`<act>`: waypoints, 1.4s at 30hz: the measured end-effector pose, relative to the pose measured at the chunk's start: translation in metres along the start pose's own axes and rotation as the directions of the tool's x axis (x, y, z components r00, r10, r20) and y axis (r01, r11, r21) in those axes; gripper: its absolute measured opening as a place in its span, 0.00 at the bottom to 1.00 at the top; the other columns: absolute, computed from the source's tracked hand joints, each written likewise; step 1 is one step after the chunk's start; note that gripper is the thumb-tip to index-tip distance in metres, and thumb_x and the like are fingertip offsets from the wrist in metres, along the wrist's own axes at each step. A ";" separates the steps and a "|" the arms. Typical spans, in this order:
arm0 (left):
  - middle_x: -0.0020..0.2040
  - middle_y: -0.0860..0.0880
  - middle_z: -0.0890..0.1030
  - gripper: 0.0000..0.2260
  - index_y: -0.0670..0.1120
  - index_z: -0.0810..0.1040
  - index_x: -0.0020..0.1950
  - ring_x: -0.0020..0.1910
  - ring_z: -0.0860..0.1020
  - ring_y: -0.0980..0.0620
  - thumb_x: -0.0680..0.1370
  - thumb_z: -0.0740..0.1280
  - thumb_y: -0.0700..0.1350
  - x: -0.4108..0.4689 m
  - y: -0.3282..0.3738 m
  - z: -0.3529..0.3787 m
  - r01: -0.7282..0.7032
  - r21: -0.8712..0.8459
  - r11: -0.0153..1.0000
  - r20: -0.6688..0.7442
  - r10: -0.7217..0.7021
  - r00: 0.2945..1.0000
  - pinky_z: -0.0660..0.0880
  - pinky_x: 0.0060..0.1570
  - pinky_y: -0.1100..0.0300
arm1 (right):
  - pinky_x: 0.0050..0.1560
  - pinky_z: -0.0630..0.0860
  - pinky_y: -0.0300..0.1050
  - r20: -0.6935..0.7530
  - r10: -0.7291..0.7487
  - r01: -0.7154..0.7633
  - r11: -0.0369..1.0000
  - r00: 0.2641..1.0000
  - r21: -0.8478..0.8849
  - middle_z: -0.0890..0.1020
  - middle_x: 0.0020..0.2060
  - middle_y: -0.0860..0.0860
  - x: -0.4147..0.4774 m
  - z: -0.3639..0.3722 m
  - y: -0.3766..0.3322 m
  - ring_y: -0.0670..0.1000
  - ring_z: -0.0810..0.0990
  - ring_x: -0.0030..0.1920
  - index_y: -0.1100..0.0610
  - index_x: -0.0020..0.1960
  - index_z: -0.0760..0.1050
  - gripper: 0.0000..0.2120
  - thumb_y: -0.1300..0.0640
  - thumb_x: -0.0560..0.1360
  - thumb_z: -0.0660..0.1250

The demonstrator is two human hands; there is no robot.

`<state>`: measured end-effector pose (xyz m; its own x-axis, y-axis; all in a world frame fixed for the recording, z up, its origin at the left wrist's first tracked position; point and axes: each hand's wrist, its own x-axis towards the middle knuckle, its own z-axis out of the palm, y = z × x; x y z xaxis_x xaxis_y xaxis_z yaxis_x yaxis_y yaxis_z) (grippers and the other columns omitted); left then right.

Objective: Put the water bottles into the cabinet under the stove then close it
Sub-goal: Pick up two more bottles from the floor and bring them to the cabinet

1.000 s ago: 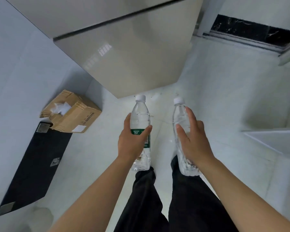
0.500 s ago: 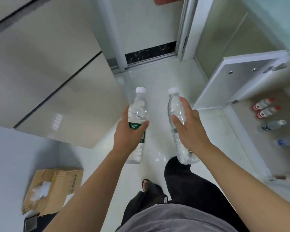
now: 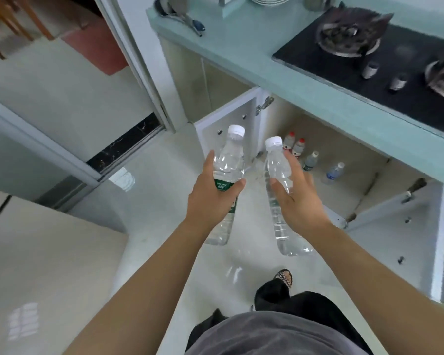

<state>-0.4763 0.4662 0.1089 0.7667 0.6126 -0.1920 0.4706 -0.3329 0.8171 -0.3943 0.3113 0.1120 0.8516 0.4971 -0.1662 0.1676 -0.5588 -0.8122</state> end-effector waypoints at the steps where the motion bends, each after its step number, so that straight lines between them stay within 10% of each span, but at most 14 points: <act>1: 0.62 0.58 0.75 0.38 0.59 0.52 0.75 0.59 0.75 0.54 0.71 0.69 0.59 0.012 0.014 0.015 -0.017 0.000 1.000 0.027 0.017 0.999 0.69 0.56 0.57 | 0.45 0.66 0.45 -0.026 0.008 -0.008 1.000 1.000 0.002 0.64 0.56 0.49 0.009 -0.016 0.008 0.45 0.72 0.42 0.34 0.70 0.49 0.24 0.43 0.78 0.54; 5: 0.50 0.59 0.78 0.35 0.60 0.54 0.73 0.51 0.77 0.55 0.71 0.69 0.58 0.050 0.066 0.078 -0.079 0.032 0.996 0.135 0.074 0.988 0.71 0.52 0.58 | 0.48 0.66 0.45 -0.126 0.044 -0.042 0.999 0.991 0.022 0.65 0.61 0.51 0.041 -0.078 0.043 0.42 0.72 0.41 0.34 0.70 0.49 0.24 0.44 0.78 0.54; 17: 0.68 0.58 0.69 0.35 0.62 0.54 0.72 0.66 0.69 0.53 0.71 0.69 0.59 0.160 0.127 0.175 -0.262 0.104 0.960 0.438 0.192 0.878 0.70 0.60 0.55 | 0.44 0.71 0.47 -0.331 0.246 -0.236 0.969 0.911 0.073 0.67 0.59 0.54 0.113 -0.151 0.106 0.48 0.76 0.37 0.37 0.72 0.49 0.26 0.42 0.78 0.55; 30: 0.59 0.62 0.68 0.33 0.60 0.56 0.73 0.44 0.69 0.74 0.73 0.70 0.56 0.248 0.146 0.265 -0.576 0.073 0.814 0.851 0.251 0.462 0.64 0.37 0.81 | 0.44 0.70 0.42 -0.610 0.542 -0.450 0.835 0.578 0.316 0.67 0.54 0.47 0.127 -0.121 0.157 0.47 0.75 0.41 0.37 0.71 0.51 0.26 0.43 0.76 0.58; 42: 0.72 0.59 0.66 0.37 0.66 0.52 0.72 0.68 0.68 0.55 0.70 0.71 0.60 0.288 0.000 0.452 -0.668 0.035 0.743 0.961 0.159 0.226 0.65 0.56 0.61 | 0.44 0.68 0.40 -0.707 0.566 -0.478 0.803 0.424 0.356 0.68 0.52 0.49 0.148 -0.034 0.353 0.49 0.74 0.41 0.42 0.73 0.52 0.28 0.45 0.76 0.59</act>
<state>-0.0584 0.3184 -0.1917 0.6679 -0.6030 -0.4362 -0.1476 -0.6818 0.7165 -0.1922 0.1649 -0.1798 0.8070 -0.5748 -0.1351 -0.4495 -0.4497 -0.7718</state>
